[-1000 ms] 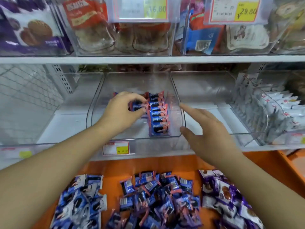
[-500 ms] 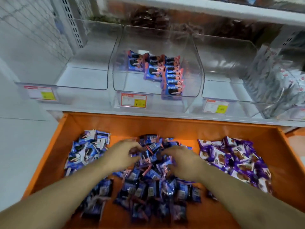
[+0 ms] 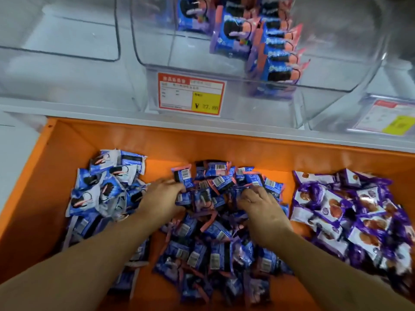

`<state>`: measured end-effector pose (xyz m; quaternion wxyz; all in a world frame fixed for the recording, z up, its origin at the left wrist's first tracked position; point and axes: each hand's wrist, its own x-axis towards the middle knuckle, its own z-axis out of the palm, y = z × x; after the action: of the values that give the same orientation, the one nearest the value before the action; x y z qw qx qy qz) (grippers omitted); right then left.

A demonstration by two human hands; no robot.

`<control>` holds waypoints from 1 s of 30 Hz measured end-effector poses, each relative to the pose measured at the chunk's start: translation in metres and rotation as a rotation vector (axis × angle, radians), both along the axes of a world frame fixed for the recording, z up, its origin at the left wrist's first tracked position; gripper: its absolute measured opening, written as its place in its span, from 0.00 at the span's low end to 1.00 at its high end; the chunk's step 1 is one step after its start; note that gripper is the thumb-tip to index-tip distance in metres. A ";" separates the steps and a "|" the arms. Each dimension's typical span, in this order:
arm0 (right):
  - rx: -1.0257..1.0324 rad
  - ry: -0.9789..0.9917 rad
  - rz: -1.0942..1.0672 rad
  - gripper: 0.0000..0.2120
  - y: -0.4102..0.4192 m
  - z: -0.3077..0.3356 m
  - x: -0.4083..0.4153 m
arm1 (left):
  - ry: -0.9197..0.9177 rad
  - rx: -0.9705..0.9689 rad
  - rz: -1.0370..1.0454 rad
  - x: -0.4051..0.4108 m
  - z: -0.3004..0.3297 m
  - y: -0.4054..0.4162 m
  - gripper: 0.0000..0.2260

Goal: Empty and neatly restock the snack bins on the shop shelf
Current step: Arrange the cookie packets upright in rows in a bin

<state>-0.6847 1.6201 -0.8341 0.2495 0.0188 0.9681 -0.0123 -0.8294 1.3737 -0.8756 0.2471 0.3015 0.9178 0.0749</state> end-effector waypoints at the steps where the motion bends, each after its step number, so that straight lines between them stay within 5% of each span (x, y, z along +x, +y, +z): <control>1: -0.001 -0.005 0.007 0.30 0.001 0.001 0.000 | 0.034 -0.006 -0.018 0.001 0.002 0.000 0.24; 6: -0.087 -0.054 -0.103 0.20 0.001 0.027 -0.001 | -0.011 -0.008 0.023 0.009 0.040 -0.010 0.26; 11: -0.389 0.038 -0.351 0.14 -0.002 0.096 -0.017 | -0.271 0.203 0.227 0.011 0.119 -0.019 0.18; 17: -0.673 0.302 -0.357 0.17 -0.019 0.216 -0.019 | -0.792 0.751 0.685 0.032 0.243 -0.004 0.06; 21: -0.853 0.489 -0.381 0.13 -0.035 0.280 0.001 | -1.026 0.964 0.662 0.047 0.311 -0.017 0.14; 24: -0.909 0.574 -0.381 0.14 -0.050 0.307 0.015 | -1.011 1.049 0.579 0.054 0.342 -0.027 0.13; 28: -0.979 0.572 -0.392 0.28 -0.055 0.326 0.015 | -0.897 1.080 0.561 0.054 0.357 -0.027 0.16; 30: -0.997 0.582 -0.418 0.25 -0.048 0.326 0.009 | -0.895 1.093 0.572 0.051 0.359 -0.026 0.15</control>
<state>-0.6762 1.5718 -0.5081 -0.0543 0.0853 0.8500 -0.5171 -0.7784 1.3480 -0.5163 0.3821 0.0724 0.6049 0.6949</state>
